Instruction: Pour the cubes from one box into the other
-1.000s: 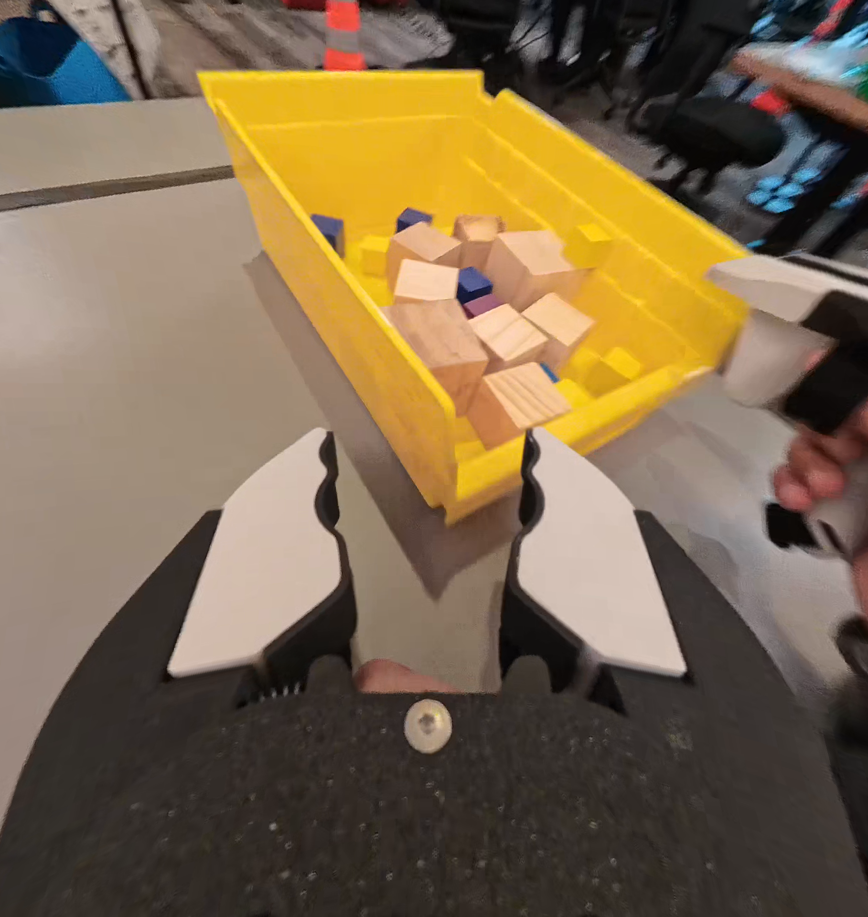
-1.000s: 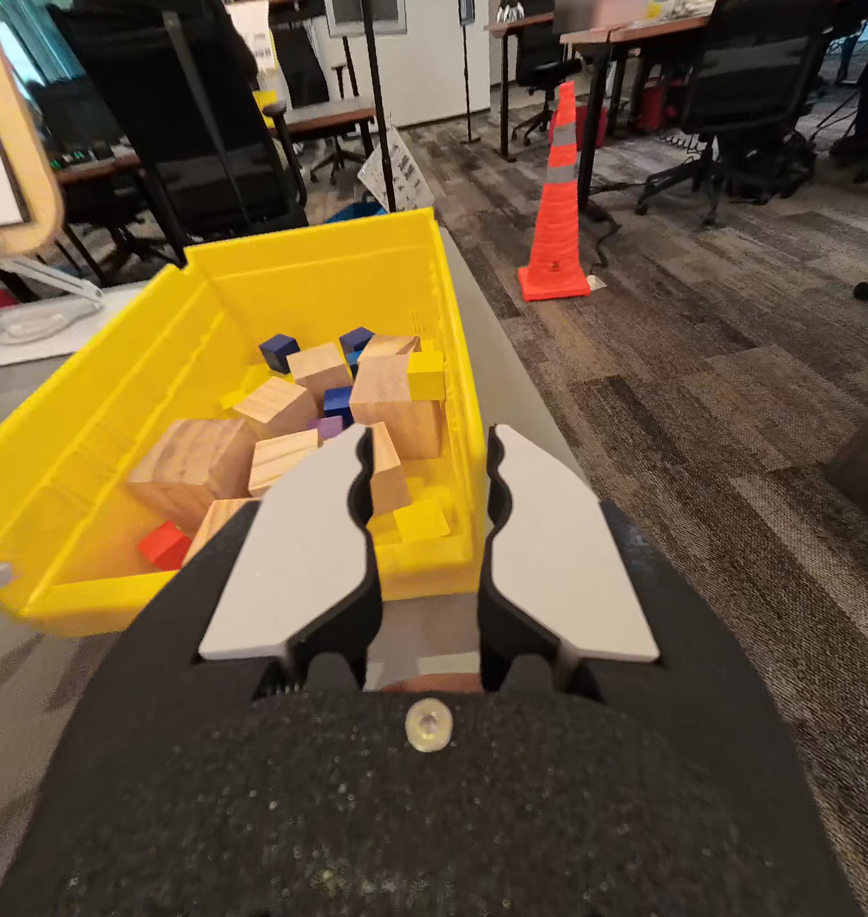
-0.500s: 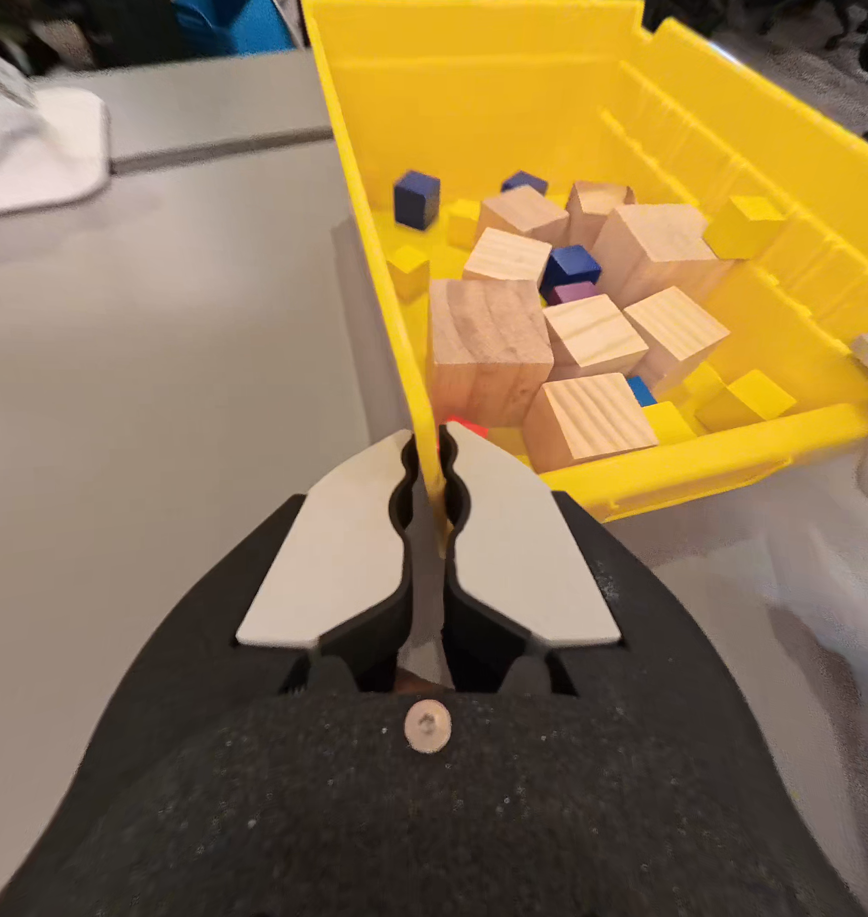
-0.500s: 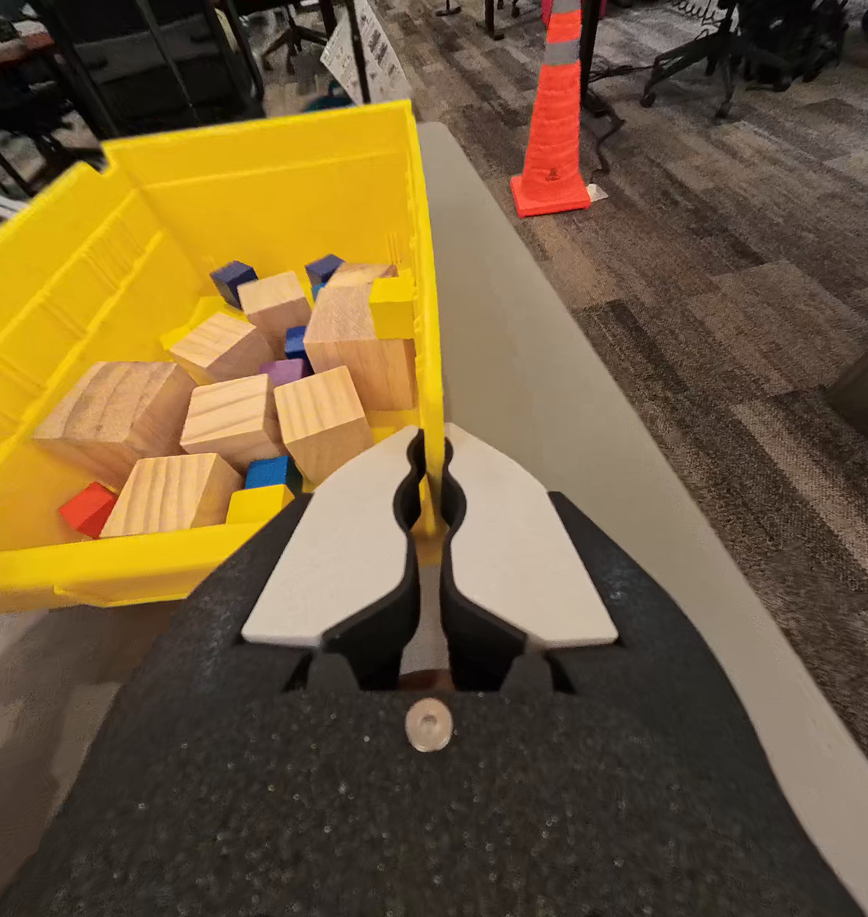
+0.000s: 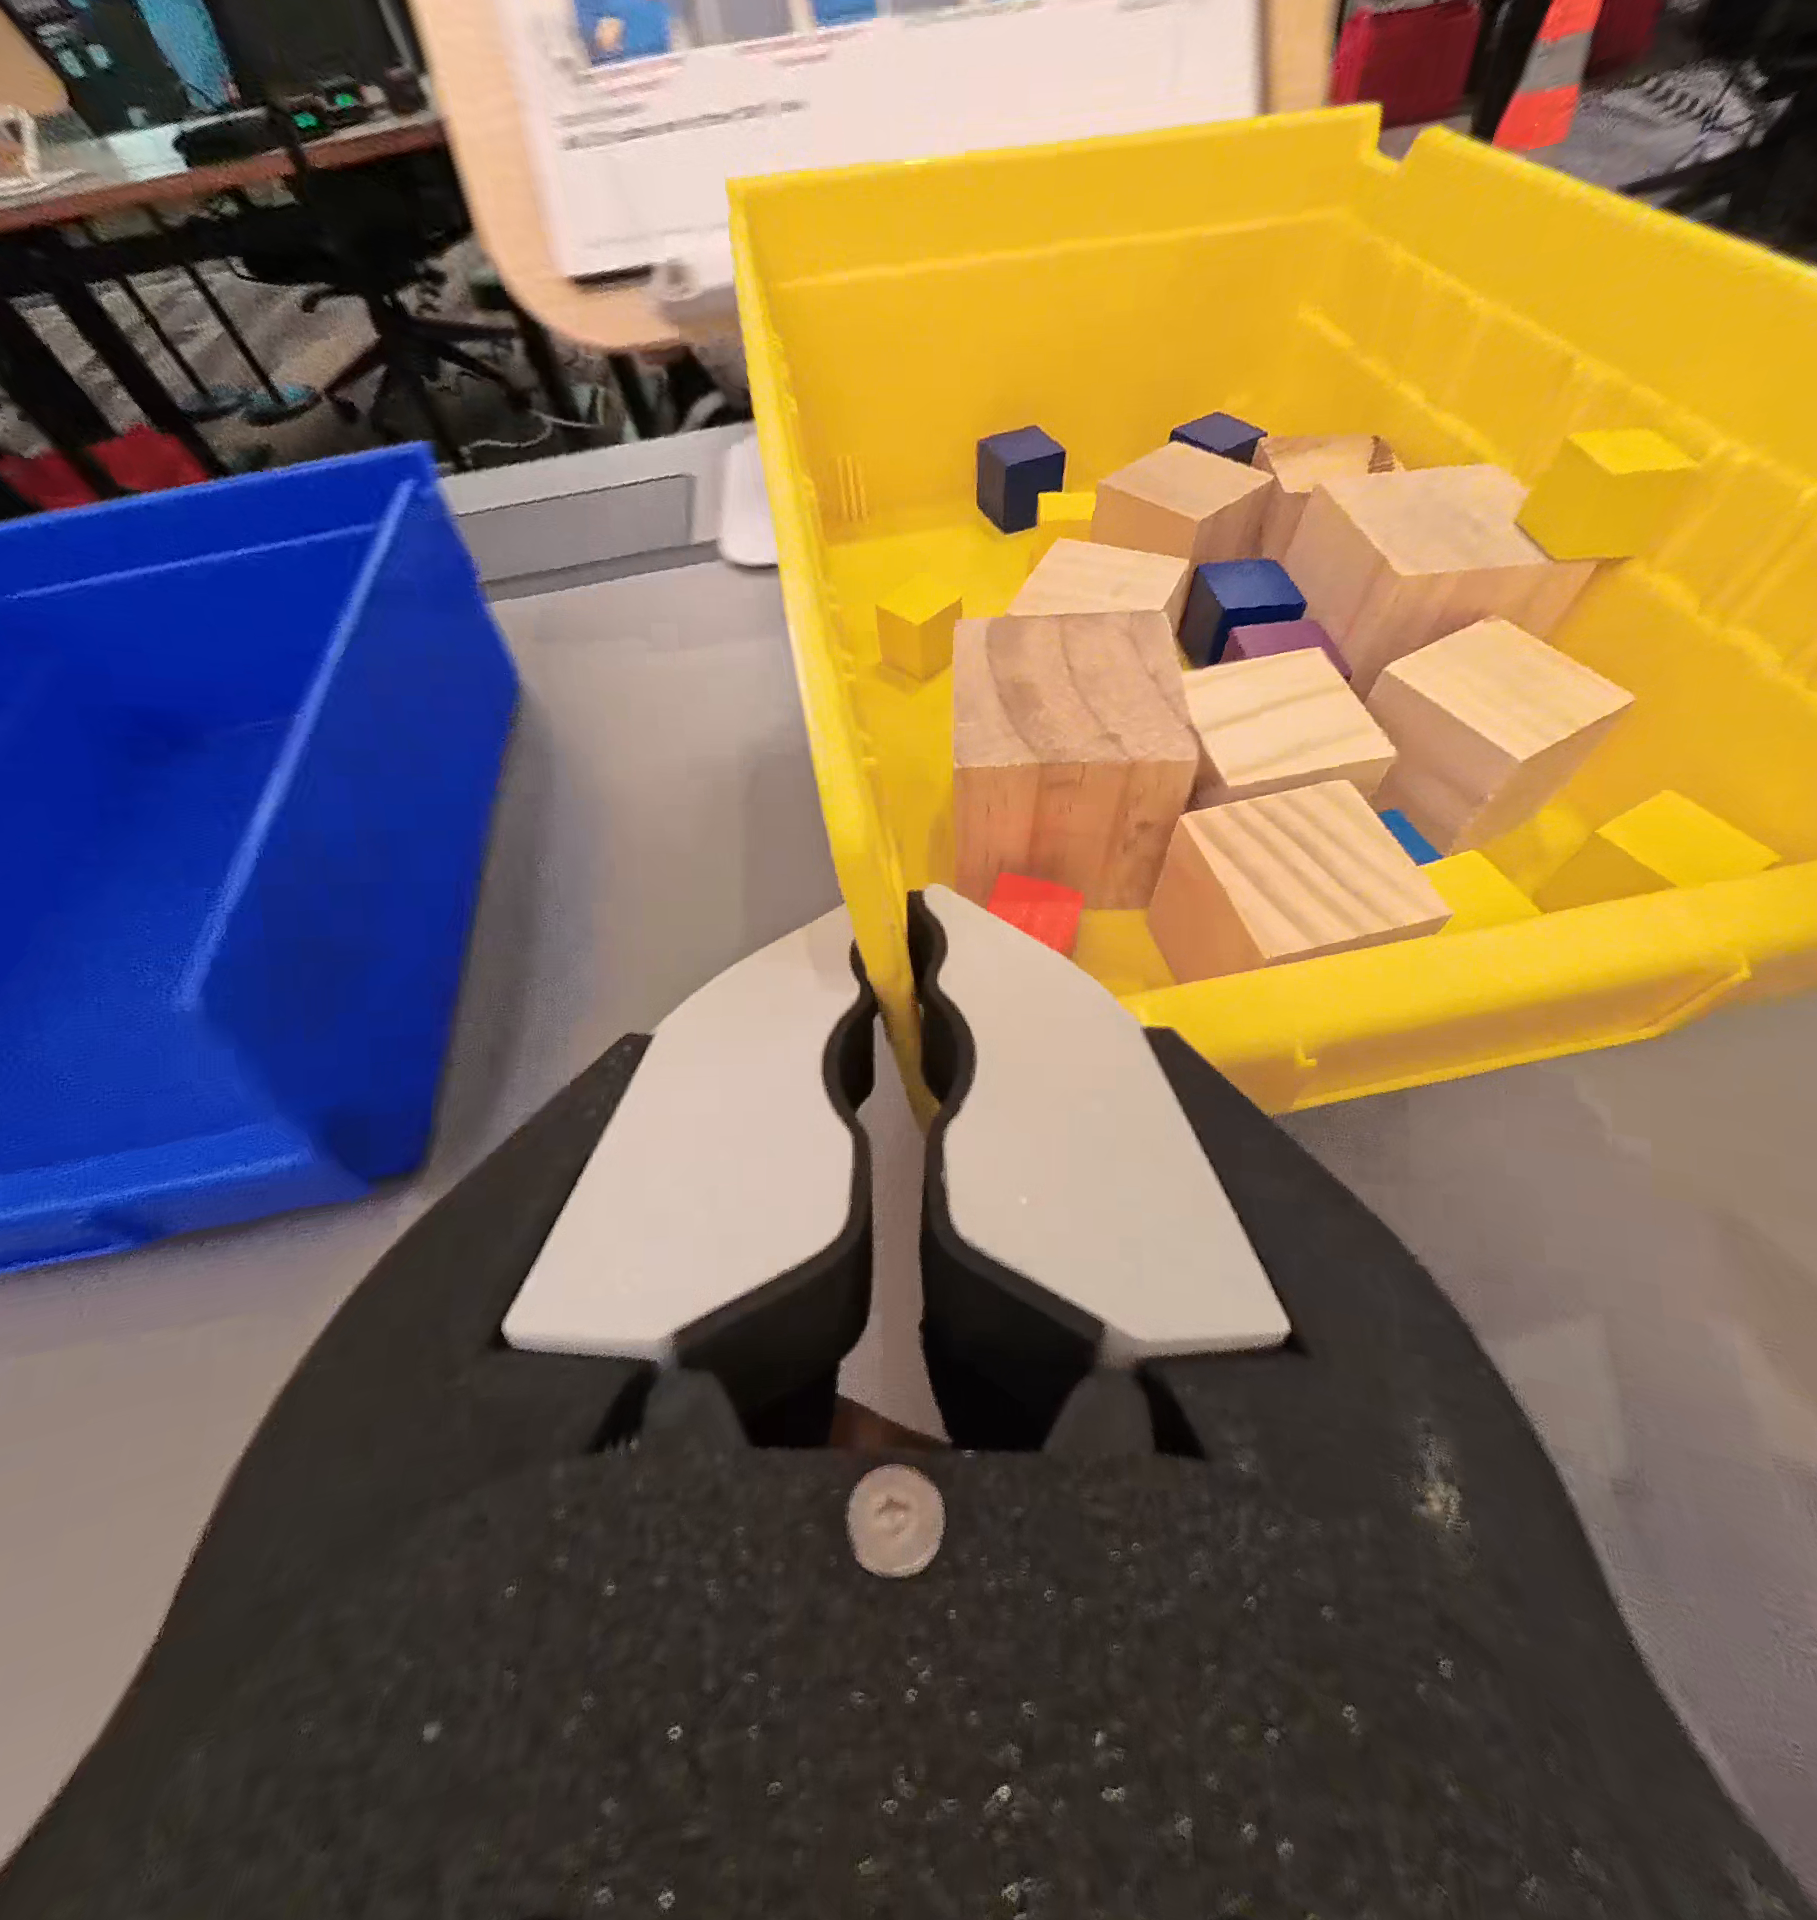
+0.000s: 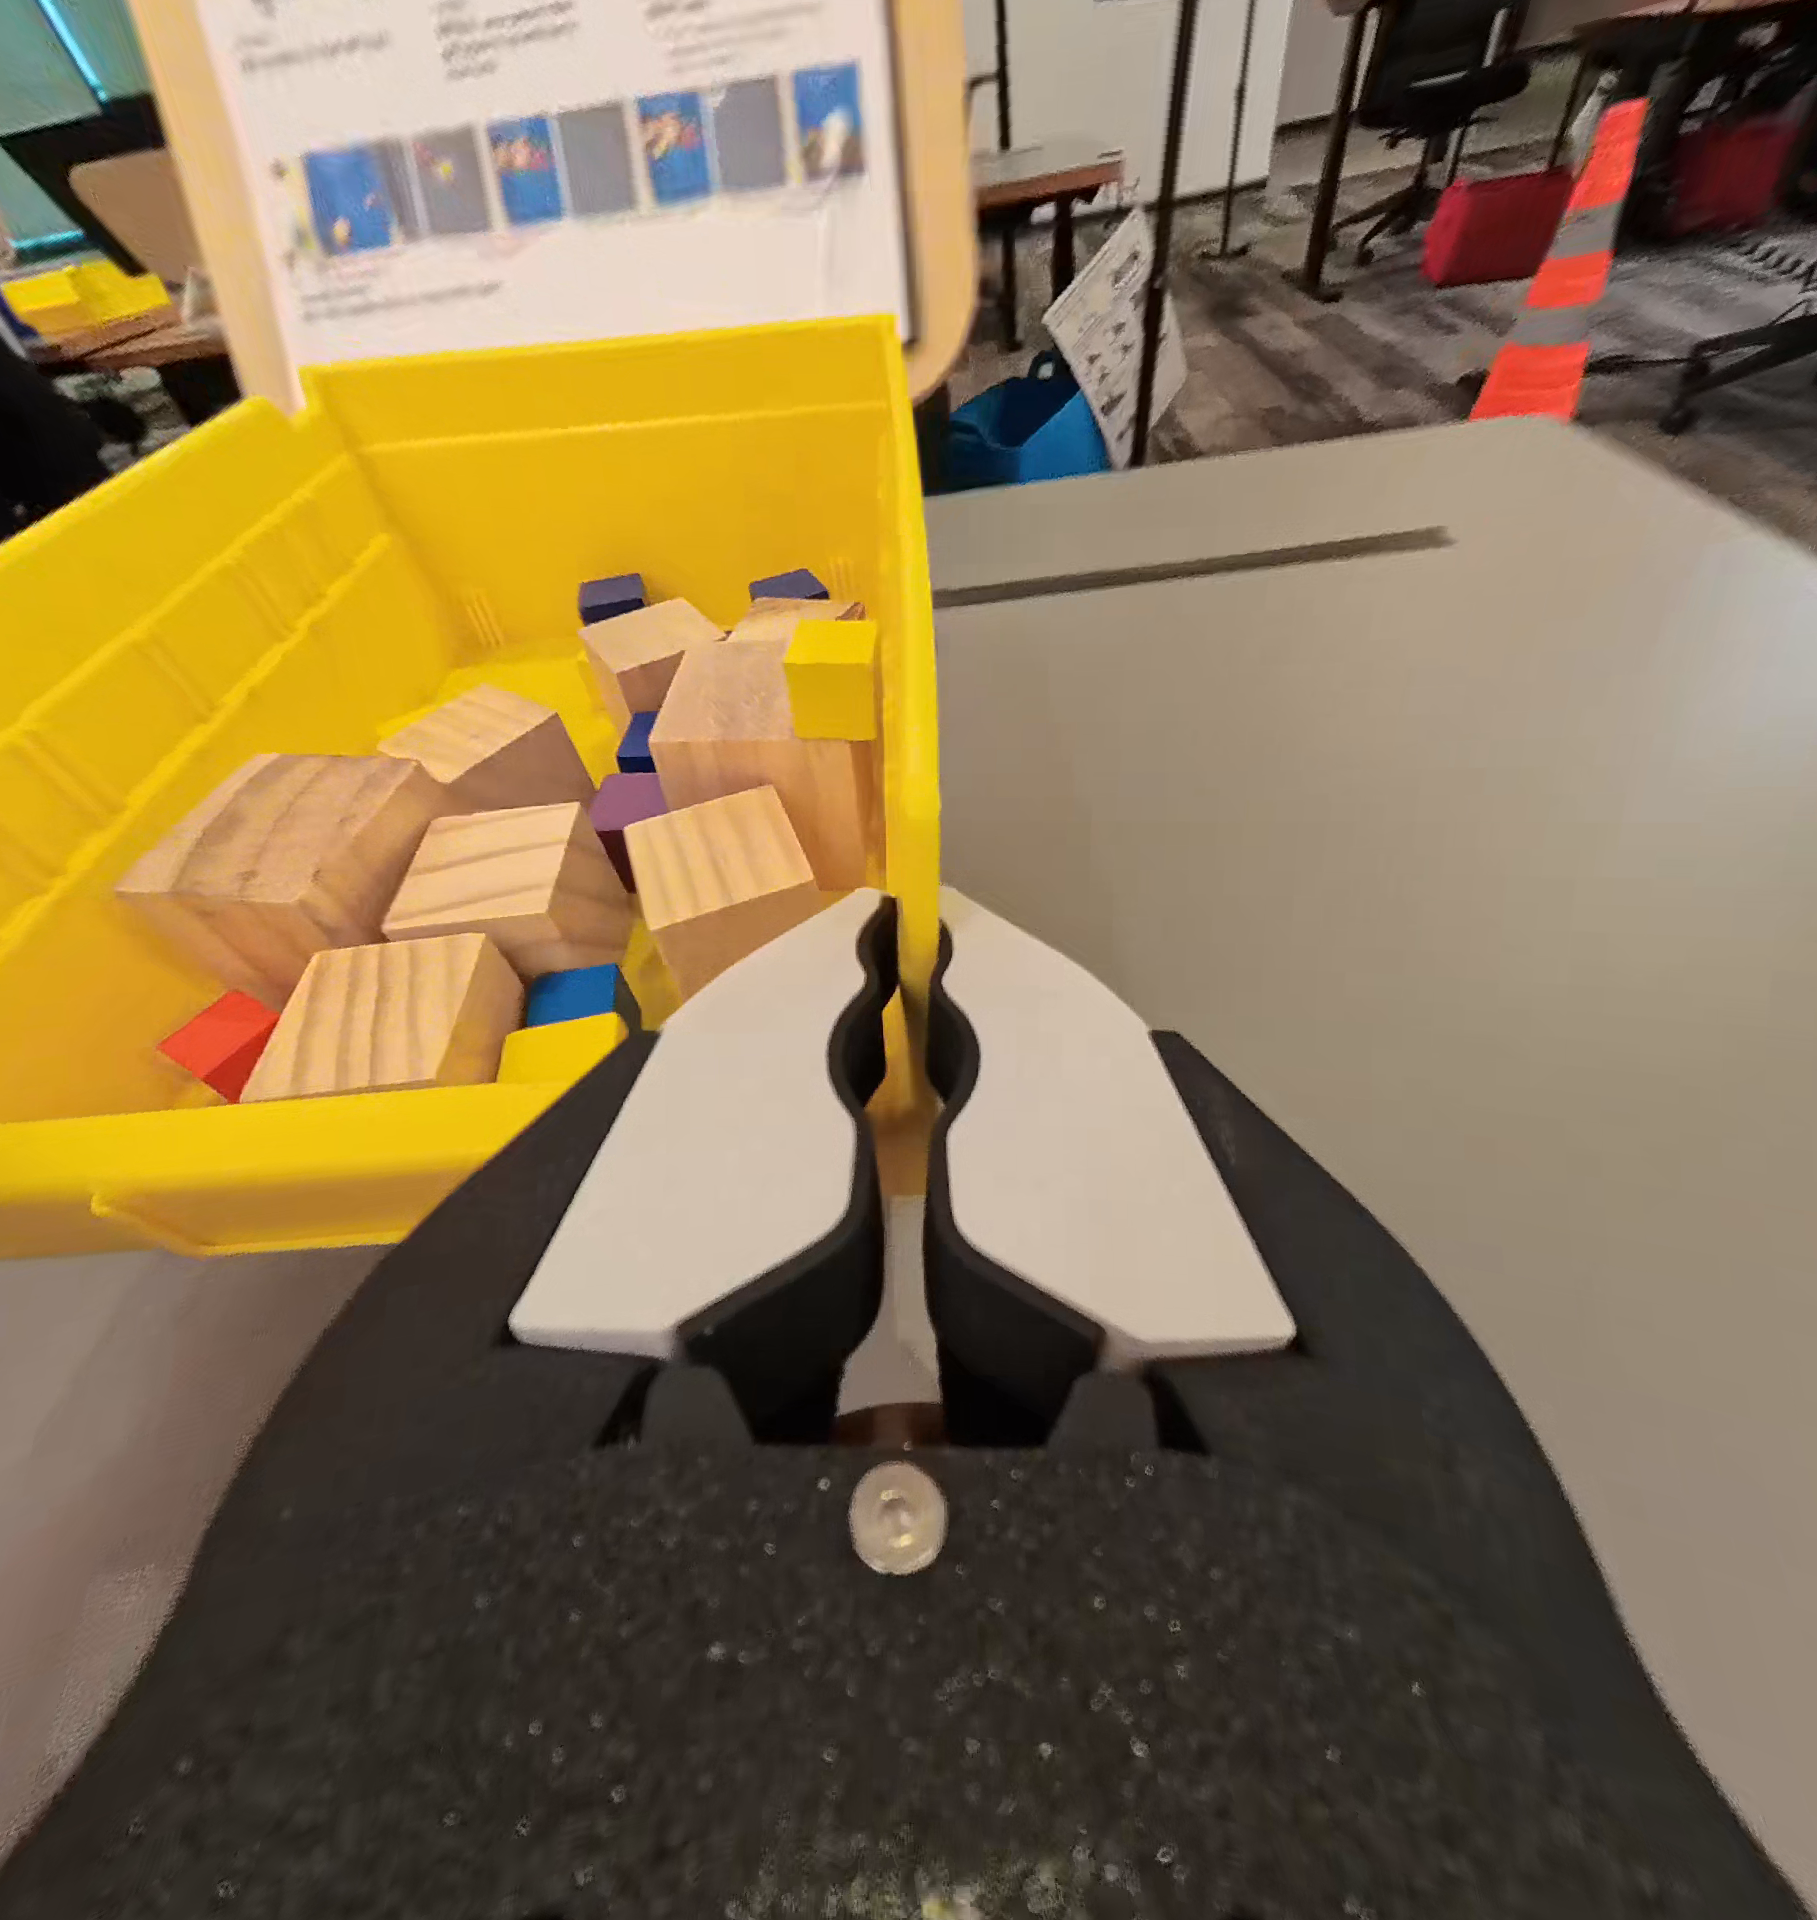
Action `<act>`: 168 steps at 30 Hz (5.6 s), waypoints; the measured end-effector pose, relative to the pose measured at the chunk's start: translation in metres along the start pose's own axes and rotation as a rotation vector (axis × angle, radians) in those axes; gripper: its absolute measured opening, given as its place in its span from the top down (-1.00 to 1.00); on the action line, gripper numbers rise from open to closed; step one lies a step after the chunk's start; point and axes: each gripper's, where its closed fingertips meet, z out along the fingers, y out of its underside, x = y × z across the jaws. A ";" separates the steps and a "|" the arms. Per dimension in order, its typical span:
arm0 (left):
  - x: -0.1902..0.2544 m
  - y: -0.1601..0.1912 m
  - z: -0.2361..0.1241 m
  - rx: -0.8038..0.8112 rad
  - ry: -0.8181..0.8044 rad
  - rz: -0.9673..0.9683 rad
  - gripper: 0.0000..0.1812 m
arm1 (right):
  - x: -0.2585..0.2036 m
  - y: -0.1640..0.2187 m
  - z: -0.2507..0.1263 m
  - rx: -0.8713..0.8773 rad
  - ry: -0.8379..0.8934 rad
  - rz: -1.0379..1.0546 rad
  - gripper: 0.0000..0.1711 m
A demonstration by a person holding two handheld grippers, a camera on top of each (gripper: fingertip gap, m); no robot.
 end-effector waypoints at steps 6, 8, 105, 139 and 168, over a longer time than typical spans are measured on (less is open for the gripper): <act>-0.051 0.046 0.017 -0.053 0.005 0.002 0.97 | -0.050 0.039 0.017 -0.097 -0.005 -0.085 0.98; -0.052 0.060 0.020 -0.135 0.040 0.014 0.94 | -0.053 0.053 0.019 -0.160 -0.031 -0.082 0.97; -0.061 0.046 -0.015 -0.085 0.059 -0.124 0.47 | -0.053 0.011 -0.020 -0.122 -0.348 -0.200 0.43; -0.327 0.103 0.000 -0.101 -0.062 -0.359 0.87 | -0.336 0.092 0.022 -0.303 -0.353 -0.188 0.85; -0.134 0.079 -0.076 0.021 0.069 -0.135 0.53 | 0.204 0.030 -0.068 -0.088 0.074 -0.145 0.68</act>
